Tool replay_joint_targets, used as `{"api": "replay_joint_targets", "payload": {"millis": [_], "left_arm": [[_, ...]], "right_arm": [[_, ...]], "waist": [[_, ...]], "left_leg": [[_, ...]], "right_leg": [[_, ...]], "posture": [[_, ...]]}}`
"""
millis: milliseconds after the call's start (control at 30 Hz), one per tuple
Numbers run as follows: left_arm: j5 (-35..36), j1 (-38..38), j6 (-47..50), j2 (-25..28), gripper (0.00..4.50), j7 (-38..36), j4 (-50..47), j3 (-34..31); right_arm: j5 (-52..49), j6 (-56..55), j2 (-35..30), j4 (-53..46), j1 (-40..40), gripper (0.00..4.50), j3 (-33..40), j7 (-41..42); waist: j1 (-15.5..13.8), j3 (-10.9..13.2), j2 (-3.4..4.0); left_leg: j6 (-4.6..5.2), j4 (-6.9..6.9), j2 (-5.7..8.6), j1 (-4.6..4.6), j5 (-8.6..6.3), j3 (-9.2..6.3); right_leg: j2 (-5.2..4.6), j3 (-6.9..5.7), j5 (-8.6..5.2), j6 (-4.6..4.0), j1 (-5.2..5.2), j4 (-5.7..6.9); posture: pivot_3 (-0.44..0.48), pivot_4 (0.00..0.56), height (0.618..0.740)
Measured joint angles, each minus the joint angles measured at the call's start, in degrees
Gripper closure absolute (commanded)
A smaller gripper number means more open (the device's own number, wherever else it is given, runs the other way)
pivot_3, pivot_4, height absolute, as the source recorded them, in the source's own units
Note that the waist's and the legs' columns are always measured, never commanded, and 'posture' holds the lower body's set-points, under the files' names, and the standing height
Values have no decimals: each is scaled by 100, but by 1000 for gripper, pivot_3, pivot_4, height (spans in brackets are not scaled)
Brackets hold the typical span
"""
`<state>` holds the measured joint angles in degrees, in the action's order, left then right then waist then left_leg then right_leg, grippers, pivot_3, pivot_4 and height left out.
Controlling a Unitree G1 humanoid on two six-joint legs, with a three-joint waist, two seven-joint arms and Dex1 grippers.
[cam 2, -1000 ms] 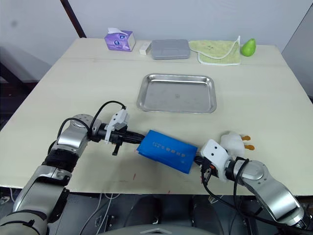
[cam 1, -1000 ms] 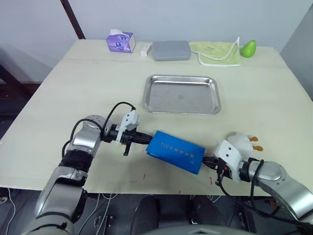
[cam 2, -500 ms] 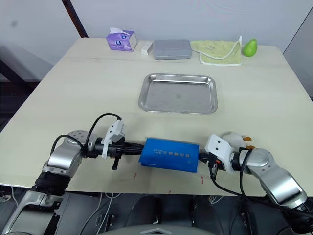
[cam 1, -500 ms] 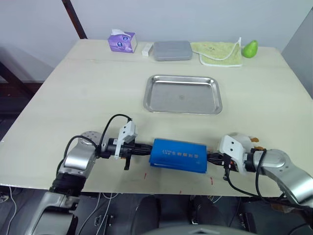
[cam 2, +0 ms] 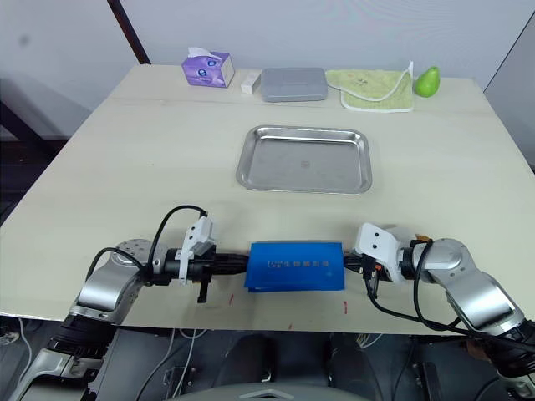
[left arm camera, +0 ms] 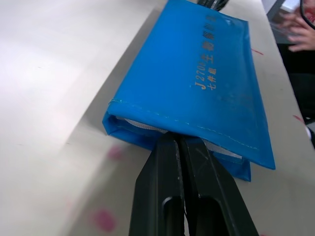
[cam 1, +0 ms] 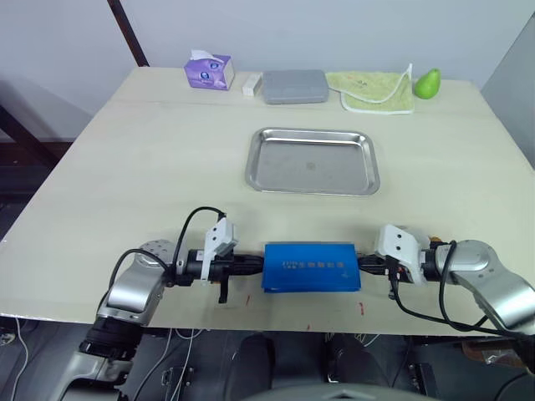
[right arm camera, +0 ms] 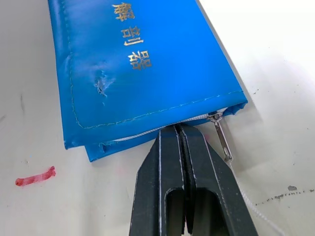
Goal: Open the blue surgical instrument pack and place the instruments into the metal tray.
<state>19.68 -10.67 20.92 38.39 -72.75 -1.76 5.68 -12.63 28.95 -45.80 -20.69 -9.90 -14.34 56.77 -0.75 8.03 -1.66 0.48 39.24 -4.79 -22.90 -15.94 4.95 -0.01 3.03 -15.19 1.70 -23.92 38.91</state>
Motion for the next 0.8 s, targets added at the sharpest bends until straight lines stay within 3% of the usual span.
{"api": "replay_joint_targets", "payload": {"millis": [633, 667, 733, 767, 800], "left_arm": [[12, 21, -660, -73, 4365, 115, 388, -37], [54, 33, -662, -19, 4191, 65, 439, -75], [178, 118, -701, 99, 3899, -66, 530, -192], [223, 188, -775, 153, 3338, -115, 590, -312], [253, 218, -796, 196, 3117, -138, 632, -367]], "right_arm": [[-16, -281, 60, 361, 6, 4497, 189, 137], [-117, -242, 54, 369, 44, 3997, 275, 163], [-265, -187, -42, 363, 192, 3487, 483, 226], [-321, -205, -148, 357, 330, 2788, 620, 278], [-334, -222, -207, 353, 411, 2572, 687, 290]], "waist": [[-1, -1, 1], [1, 0, 1], [2, 0, 3], [2, 0, 3], [3, 0, 3]], "left_leg": [[0, 0, 0, 5, 0, 2], [0, -1, 0, 5, 0, 2], [0, -4, -1, 5, 0, 3], [0, -4, -1, 5, 0, 2], [0, -4, -1, 6, 0, 1]], "right_leg": [[0, 1, 0, 0, 3, 0], [0, 1, 0, -1, 3, 0], [0, 0, -1, -1, 2, -1], [-1, 0, -1, -2, 2, -1], [0, -1, -1, -2, 3, -1]], "posture": [[0, 150, 740], [0, 150, 740], [0, 150, 740], [0, 150, 740], [0, 150, 740]]}}
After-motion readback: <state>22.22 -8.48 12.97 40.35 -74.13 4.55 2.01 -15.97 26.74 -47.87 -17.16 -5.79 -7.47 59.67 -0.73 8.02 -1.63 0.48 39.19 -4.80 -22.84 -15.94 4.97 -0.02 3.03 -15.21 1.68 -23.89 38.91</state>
